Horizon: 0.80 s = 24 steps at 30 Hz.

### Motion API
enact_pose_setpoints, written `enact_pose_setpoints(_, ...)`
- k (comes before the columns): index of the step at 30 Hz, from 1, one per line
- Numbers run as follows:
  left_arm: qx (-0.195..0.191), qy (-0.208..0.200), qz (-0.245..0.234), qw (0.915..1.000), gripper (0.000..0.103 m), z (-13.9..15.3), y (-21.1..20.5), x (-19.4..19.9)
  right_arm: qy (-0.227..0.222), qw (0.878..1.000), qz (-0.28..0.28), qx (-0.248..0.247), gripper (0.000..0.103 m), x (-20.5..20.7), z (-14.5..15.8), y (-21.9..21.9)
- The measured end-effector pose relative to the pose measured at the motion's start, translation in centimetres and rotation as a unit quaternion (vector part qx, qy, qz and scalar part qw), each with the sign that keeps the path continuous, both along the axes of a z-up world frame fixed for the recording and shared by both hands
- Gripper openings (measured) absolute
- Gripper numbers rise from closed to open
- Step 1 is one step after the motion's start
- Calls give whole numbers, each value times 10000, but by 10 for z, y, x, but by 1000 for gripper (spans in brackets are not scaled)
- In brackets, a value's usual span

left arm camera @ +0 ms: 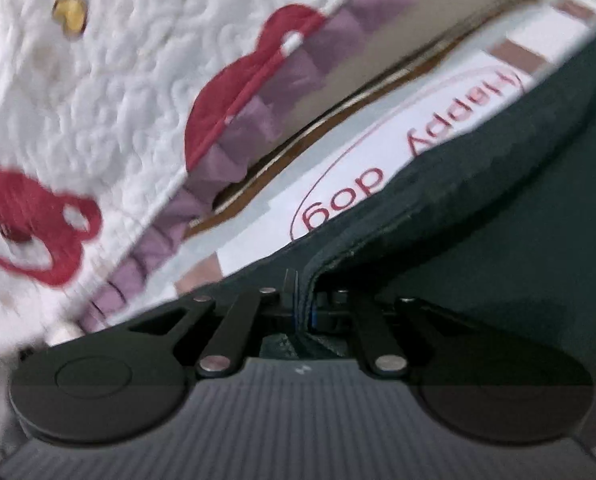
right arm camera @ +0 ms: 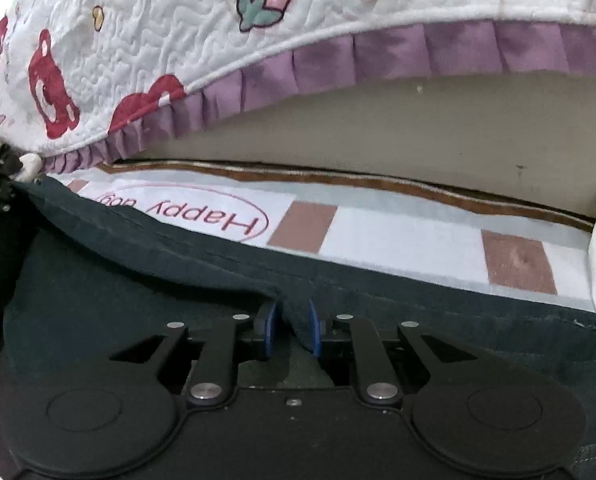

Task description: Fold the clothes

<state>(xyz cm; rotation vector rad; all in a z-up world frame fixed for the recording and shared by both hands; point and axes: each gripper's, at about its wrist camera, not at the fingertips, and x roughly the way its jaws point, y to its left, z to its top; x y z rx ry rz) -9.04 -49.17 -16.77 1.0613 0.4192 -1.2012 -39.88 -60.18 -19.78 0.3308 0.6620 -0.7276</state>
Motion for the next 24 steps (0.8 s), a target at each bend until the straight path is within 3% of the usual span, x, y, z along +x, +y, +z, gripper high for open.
enact_pose_setpoints(3, -87, 190, 108, 9997, 4, 9, -7, 8, 321, 9989, 274, -184, 18, 7, -2, 0)
enact_pose_setpoints(5, -189, 44, 37, 9998, 4, 20, -15, 6, 535, 9971, 456, -306, 6, 11, -4, 0)
enact_pose_setpoints(6, -265, 50, 50, 9996, 4, 26, -19, 7, 596, 9962, 520, -357, 5, 12, -5, 0)
enact_pose_setpoints(9, -491, 135, 141, 9986, 6, 30, -31, 12, 193, 9983, 277, -475, 3, 0, 5, -4)
enact_pose_setpoints(11, -458, 267, 368, 9979, 14, 22, -37, 16, 7, 9976, 38, -689, 3, -6, 14, -2)
enact_pose_setpoints(12, -515, 511, 681, 9950, 24, 22, -31, 20, -21, 9970, -81, -774, 4, -7, 14, 0)
enact_pose_setpoints(13, -571, 754, 993, 9905, 35, 22, -26, 23, -16, 9970, -193, -747, 6, -7, 11, 1)
enact_pose_setpoints(15, -744, 1095, 1349, 9820, 44, 23, -4, 30, 291, 9972, -354, -584, 28, -6, 4, 15)
enact_pose_setpoints(16, -856, 1208, 1422, 9787, 52, 24, 12, 32, 450, 9967, -411, -529, 28, -6, 2, 26)
enact_pose_setpoints(17, -967, 1322, 1495, 9751, 55, 25, 27, 35, 551, 9962, -474, -488, 34, -7, 2, 37)
enact_pose_setpoints(18, -1077, 1434, 1567, 9712, 56, 26, 43, 38, 399, 9964, -558, -492, 49, -11, 7, 53)
enact_pose_setpoints(19, -1187, 1547, 1639, 9670, 56, 27, 58, 41, 213, 9970, -619, -414, 54, -16, 12, 69)
enact_pose_setpoints(24, -1732, 2101, 1990, 9414, 57, 31, 136, 55, -569, 9981, -51, -217, 55, -27, 20, 124)
